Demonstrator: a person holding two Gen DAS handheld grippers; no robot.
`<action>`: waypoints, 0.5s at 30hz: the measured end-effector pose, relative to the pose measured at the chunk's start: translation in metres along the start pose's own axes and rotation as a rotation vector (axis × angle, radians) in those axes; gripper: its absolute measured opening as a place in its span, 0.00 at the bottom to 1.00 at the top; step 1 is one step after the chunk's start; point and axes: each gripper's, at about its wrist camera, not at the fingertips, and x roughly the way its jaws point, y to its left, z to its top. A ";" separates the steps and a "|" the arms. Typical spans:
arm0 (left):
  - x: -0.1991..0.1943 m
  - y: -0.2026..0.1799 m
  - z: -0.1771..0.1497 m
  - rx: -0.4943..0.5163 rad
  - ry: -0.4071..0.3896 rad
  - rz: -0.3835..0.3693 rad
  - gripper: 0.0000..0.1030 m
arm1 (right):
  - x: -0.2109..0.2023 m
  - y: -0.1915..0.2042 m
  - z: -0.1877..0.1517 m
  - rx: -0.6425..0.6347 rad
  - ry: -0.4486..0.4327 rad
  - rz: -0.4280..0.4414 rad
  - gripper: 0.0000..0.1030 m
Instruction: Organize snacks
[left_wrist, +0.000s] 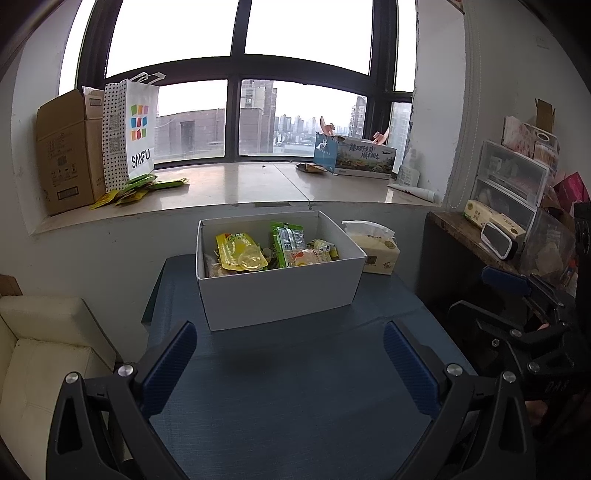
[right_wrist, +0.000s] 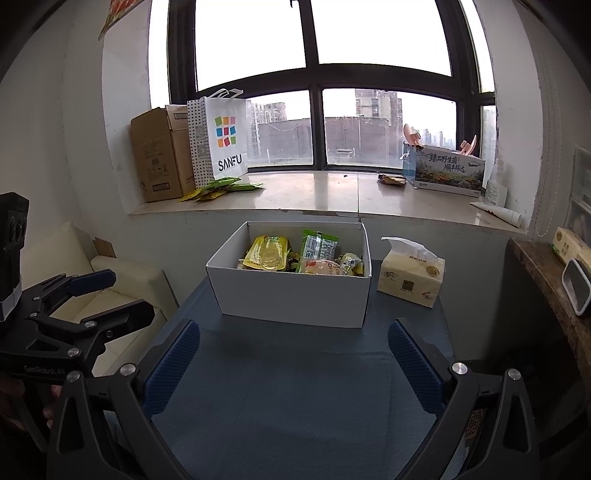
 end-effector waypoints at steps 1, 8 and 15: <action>0.000 0.000 0.000 0.000 0.000 0.000 1.00 | 0.000 0.000 0.000 0.000 0.000 0.000 1.00; 0.000 0.001 0.000 0.002 0.001 -0.001 1.00 | 0.000 0.000 0.000 -0.003 -0.001 0.001 1.00; 0.001 0.000 -0.001 0.007 -0.001 0.002 1.00 | 0.000 0.001 -0.001 -0.002 -0.001 0.000 1.00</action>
